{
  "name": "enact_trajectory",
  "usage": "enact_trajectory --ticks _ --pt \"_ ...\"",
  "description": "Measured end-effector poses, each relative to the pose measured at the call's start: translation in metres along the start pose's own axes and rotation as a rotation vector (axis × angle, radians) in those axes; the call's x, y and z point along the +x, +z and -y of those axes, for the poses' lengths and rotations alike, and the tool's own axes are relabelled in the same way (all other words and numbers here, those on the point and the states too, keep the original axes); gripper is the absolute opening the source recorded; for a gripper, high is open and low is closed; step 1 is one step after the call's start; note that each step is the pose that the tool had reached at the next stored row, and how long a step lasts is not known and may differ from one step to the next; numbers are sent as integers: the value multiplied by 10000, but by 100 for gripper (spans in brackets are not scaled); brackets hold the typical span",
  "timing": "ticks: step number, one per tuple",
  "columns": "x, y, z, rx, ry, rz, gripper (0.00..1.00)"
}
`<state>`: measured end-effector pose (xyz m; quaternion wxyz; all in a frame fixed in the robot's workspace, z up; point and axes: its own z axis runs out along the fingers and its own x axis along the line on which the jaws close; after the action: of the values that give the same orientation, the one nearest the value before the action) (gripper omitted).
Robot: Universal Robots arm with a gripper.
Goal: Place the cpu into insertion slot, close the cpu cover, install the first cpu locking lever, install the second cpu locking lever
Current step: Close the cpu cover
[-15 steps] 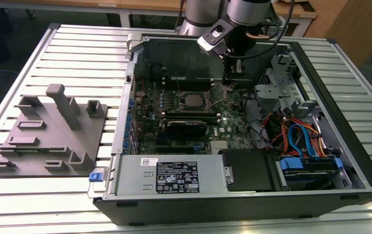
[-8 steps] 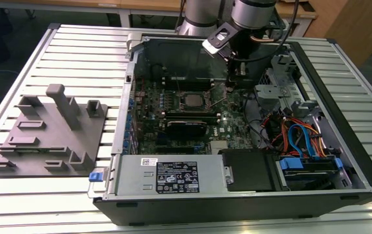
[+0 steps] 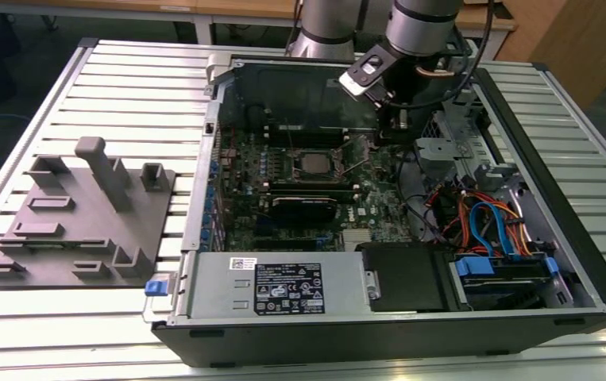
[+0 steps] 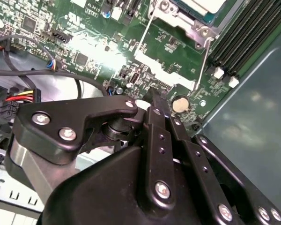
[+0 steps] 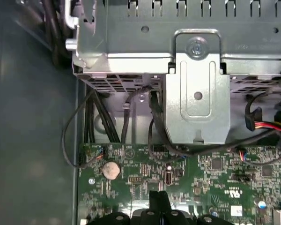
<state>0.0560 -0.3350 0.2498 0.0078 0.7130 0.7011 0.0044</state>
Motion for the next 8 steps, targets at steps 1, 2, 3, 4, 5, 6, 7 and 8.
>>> enact_trajectory --ticks 1,2,3,4,5,6,7,8 --pt "0 17 1 15 0 0 10" --pt "0 31 1 27 1 0 10" --pt "0 41 1 34 1 -3 10" --pt "0 48 2 38 2 -5 10" --pt "0 51 9 40 1 -4 10" --pt "1 52 31 42 0 -2 10" --pt "2 53 56 41 -2 -3 10" --pt "3 53 74 41 -1 -4 10"
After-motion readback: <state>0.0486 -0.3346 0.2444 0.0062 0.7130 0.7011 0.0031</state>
